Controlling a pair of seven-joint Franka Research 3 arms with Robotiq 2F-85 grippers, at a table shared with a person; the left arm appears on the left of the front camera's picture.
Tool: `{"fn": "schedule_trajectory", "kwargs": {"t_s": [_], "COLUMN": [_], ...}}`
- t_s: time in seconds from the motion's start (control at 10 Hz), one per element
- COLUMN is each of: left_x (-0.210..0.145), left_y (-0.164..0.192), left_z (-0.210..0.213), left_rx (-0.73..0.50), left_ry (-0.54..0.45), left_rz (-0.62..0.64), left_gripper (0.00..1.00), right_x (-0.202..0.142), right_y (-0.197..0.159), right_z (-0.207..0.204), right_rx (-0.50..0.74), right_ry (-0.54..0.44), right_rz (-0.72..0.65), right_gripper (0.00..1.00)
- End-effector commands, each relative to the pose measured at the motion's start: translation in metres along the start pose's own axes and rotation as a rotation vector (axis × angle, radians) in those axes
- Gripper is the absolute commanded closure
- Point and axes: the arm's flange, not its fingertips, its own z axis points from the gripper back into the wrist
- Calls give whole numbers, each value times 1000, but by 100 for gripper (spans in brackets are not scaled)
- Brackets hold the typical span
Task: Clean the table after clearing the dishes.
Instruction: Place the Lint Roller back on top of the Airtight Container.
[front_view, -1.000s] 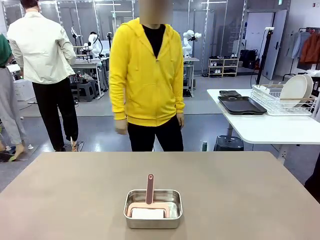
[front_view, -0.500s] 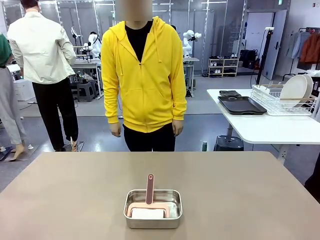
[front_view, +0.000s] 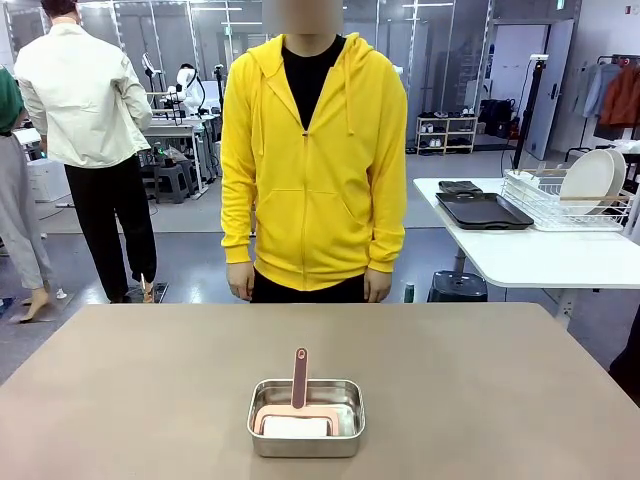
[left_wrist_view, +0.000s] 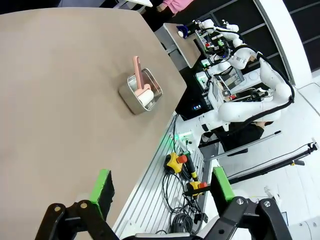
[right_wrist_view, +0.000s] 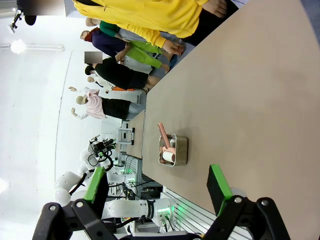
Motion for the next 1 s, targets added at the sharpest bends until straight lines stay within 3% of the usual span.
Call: {"fn": "schedule_trajectory", "kwargs": {"t_s": [0.0, 0.9], "left_x": [-1, -1], "left_y": [-2, -2], "left_z": [0, 0], "left_rx": [0, 0], "left_ry": [-2, -2], "left_rz": [2, 2], "left_gripper": [1, 1], "right_x": [-1, -1], "right_y": [3, 3], "right_z": [-1, -1], "right_rx": [17, 17], "right_ry": [-8, -8], "right_rz": [5, 5], "right_gripper": [0, 0]}}
